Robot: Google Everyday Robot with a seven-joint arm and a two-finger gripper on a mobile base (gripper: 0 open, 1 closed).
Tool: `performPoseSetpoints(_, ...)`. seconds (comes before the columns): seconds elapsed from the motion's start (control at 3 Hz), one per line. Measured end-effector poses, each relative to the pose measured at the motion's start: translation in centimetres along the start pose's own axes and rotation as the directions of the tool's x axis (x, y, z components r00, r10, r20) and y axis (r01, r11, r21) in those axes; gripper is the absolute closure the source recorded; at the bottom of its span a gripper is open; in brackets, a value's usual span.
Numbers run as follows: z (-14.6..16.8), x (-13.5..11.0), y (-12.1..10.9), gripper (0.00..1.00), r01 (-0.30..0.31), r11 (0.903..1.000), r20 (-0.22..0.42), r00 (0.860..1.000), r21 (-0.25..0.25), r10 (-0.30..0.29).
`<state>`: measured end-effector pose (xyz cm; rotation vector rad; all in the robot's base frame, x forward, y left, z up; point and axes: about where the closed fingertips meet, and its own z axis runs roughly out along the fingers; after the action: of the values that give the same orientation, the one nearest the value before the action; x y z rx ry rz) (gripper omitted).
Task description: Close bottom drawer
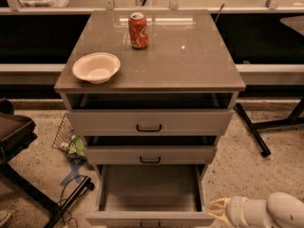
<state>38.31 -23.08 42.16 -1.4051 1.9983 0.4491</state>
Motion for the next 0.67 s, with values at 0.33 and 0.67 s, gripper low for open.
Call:
performPoseSetpoints(0.33, 3.9, 3.0, 0.6, 1.00, -0.023, 0.9997, 0.009, 1.000, -0.008, 0.023)
performPoseSetpoints(0.67, 7.2, 6.1, 1.3, 1.00, -0.049, 0.9986, 0.015, 0.999, -0.018, 0.049)
